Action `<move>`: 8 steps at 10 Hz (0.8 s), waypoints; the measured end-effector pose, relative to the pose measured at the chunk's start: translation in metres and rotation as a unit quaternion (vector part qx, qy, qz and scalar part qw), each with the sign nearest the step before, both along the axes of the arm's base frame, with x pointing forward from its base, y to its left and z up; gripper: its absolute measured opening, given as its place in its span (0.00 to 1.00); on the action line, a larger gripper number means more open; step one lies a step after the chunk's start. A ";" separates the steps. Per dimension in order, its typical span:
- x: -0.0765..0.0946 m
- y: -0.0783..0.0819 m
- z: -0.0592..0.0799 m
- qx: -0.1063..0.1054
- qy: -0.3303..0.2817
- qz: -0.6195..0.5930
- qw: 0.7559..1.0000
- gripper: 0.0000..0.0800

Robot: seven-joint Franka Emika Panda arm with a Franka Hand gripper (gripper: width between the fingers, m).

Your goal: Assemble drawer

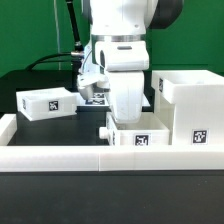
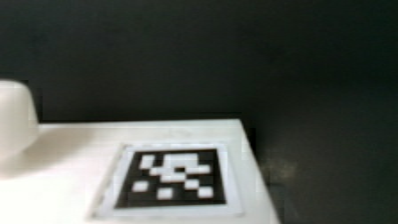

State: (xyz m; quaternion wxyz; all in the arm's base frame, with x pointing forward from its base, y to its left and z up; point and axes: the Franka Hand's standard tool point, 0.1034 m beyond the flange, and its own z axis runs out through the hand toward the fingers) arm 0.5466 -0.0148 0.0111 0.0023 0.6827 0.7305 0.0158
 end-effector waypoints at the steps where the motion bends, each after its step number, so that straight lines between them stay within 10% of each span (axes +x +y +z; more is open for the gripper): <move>1: 0.000 0.001 0.000 0.000 0.003 0.001 1.000 0.05; 8: 0.000 0.008 0.001 -0.007 0.012 0.012 1.000 0.05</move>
Offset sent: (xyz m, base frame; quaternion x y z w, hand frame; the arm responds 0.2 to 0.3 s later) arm 0.0076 0.0072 0.0019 0.0038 -0.0272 -0.0585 0.9979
